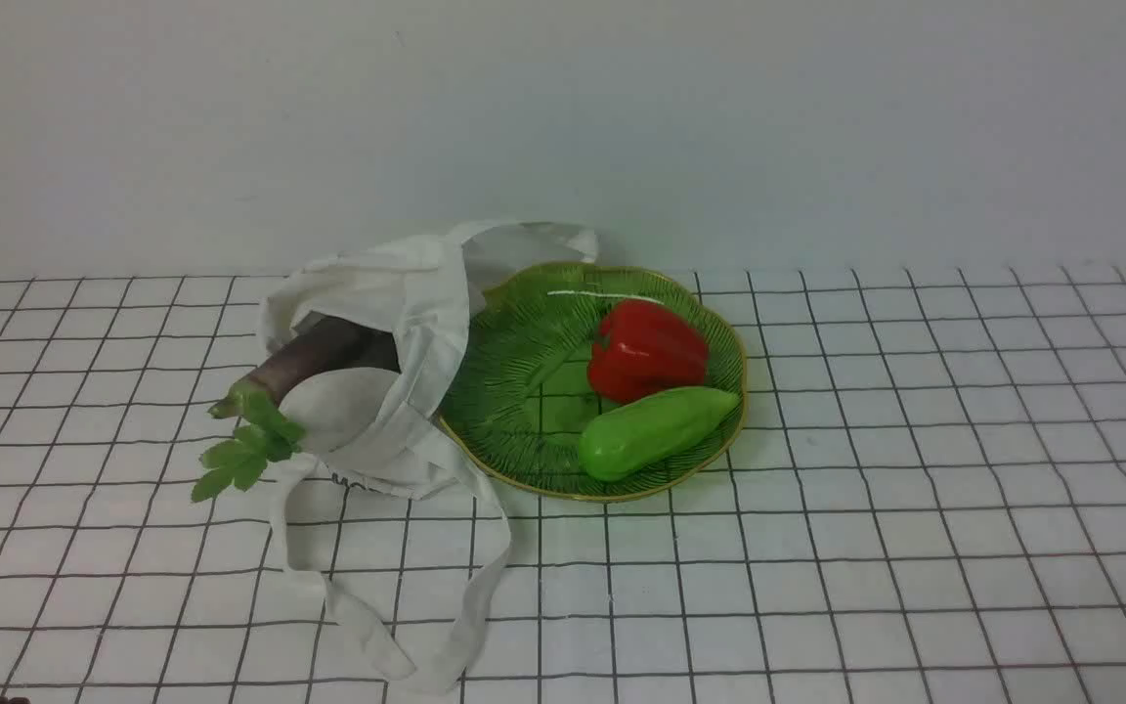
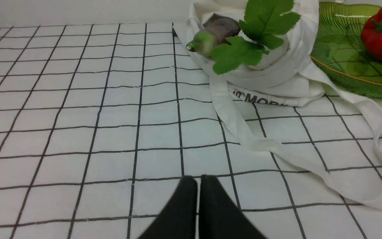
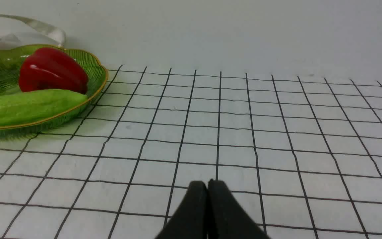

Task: Take vegetables from bag on white checkered tablecloth place on plate.
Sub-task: 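Reach the gripper into the cloth bag toward the vegetables inside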

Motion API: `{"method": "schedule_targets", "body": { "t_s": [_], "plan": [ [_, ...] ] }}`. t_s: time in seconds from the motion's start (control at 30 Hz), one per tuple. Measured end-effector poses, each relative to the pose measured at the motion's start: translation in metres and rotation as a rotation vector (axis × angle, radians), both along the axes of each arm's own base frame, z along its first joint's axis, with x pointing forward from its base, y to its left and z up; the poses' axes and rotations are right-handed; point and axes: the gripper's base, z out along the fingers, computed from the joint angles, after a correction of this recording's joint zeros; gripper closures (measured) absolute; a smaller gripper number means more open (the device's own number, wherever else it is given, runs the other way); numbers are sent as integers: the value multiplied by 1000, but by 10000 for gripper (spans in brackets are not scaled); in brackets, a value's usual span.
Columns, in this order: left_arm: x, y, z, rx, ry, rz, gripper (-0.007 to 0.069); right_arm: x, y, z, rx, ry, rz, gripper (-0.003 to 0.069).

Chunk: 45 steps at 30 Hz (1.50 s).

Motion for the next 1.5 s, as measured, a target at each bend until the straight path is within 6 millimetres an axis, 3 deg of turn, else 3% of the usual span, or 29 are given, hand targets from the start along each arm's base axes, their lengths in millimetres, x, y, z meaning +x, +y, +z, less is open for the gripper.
{"method": "schedule_targets", "body": {
  "t_s": [1.3, 1.4, 1.5],
  "plan": [
    [0, 0, 0, -5, 0, 0, 632, 0, 0, 0, 0, 0, 0, 674],
    [0, -5, 1, -191, 13, 8, 632, 0, 0, 0, 0, 0, 0, 674],
    [-1, -12, 2, -531, 53, 30, 632, 0, 0, 0, 0, 0, 0, 674]
  ]
}}
